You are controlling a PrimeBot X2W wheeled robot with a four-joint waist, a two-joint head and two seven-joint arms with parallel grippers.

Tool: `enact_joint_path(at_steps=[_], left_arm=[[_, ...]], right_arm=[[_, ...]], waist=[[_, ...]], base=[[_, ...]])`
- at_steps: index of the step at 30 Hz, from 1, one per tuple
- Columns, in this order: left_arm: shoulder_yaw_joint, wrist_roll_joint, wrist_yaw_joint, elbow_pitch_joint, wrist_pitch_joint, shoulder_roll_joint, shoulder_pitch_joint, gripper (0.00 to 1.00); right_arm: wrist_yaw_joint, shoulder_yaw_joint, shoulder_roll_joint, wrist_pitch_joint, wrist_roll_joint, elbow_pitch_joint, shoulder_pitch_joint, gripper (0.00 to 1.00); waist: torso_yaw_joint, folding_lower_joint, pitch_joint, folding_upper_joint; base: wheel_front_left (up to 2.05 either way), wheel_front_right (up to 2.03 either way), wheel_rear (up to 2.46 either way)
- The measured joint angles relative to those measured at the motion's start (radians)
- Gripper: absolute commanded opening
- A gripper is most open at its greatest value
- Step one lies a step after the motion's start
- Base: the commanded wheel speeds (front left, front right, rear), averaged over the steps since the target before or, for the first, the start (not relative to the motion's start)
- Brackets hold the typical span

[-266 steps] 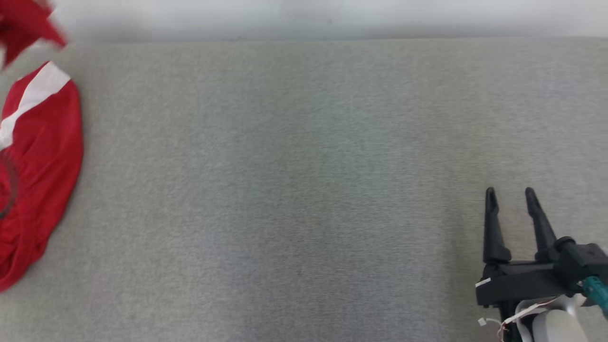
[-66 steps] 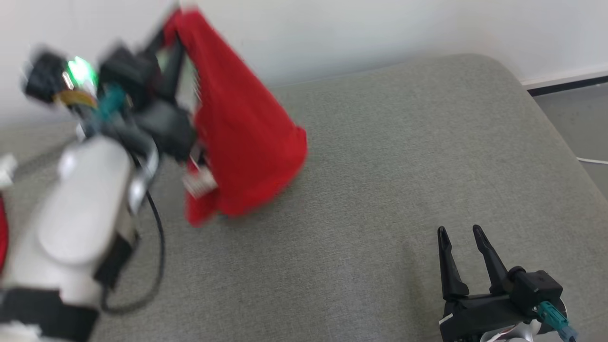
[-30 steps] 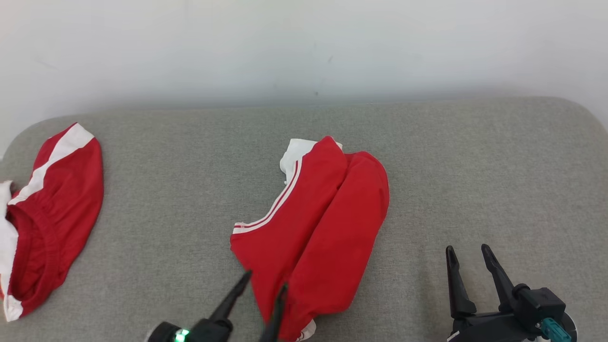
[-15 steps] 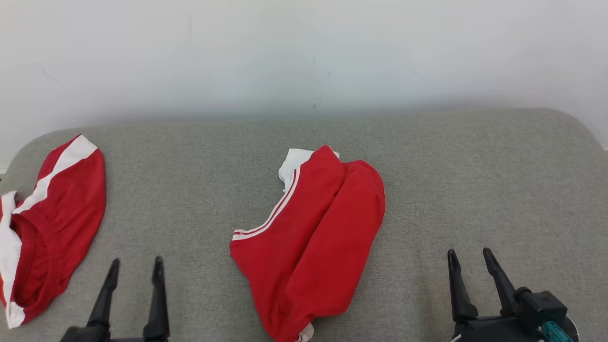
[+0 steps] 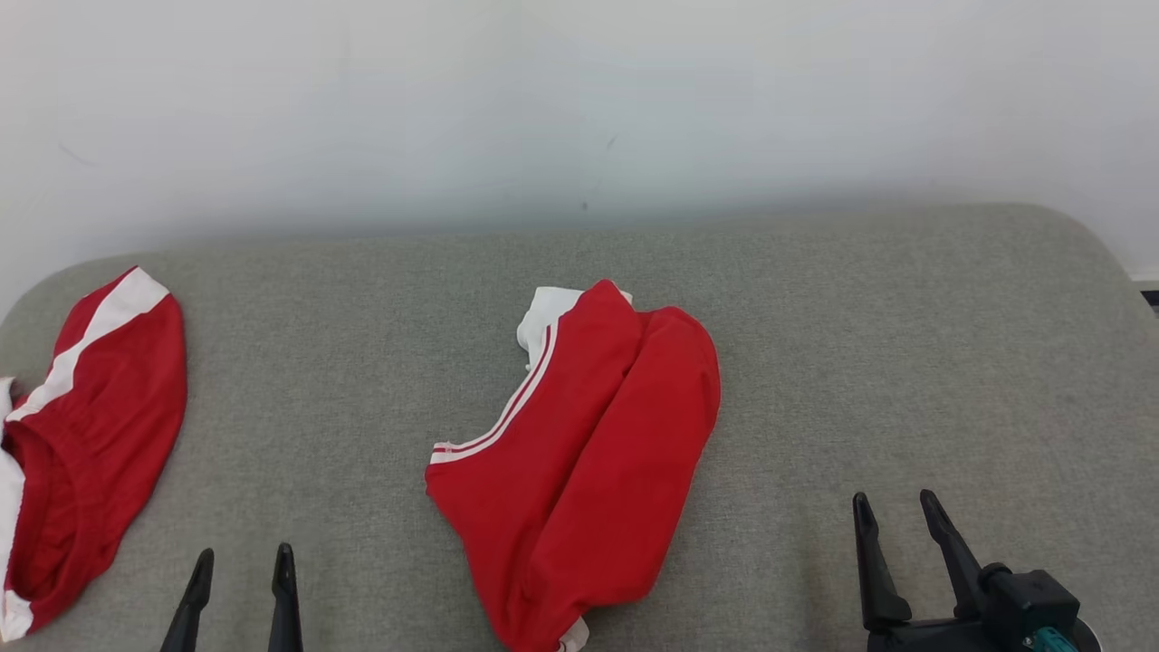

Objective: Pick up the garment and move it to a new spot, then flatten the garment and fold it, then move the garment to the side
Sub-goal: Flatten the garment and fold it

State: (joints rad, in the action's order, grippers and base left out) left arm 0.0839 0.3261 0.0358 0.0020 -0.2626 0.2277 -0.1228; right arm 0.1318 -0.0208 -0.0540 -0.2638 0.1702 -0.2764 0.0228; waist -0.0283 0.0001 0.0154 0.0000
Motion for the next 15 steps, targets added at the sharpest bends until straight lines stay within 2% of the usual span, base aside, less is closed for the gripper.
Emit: enact_joint_path(at_steps=[3, 4, 8, 15], left_arm=[[-0.015, -0.027, -0.038, 0.027, 0.000, -0.003, 0.008, 1.00], [-0.026, -0.031, -0.063, 0.043, 0.000, -0.002, 0.049, 1.00], [-0.032, -0.029, -0.105, 0.098, 0.000, 0.014, 0.165, 1.00], [0.028, 0.003, -0.149, 0.248, 0.044, 0.039, 0.401, 1.00]], right_arm=[[0.000, -0.005, -0.001, 0.000, 0.000, -0.001, 0.000, 1.00], [0.000, -0.008, -0.005, 0.001, 0.000, 0.000, 0.004, 1.00], [0.000, -0.021, -0.012, 0.004, 0.000, 0.004, 0.023, 1.00], [0.000, -0.027, -0.013, 0.004, 0.004, 0.001, 0.041, 1.00]], waist=[[-0.009, -0.0001, -0.002, 0.0000], [-0.013, -0.0001, 0.001, 0.0000], [-0.027, -0.0001, 0.013, 0.0000], [-0.063, 0.0000, 0.047, 0.0000]], base=[[0.00, 0.00, 0.00], [0.00, 0.00, 0.00], [0.00, 0.00, 0.00], [0.00, 0.00, 0.00]])
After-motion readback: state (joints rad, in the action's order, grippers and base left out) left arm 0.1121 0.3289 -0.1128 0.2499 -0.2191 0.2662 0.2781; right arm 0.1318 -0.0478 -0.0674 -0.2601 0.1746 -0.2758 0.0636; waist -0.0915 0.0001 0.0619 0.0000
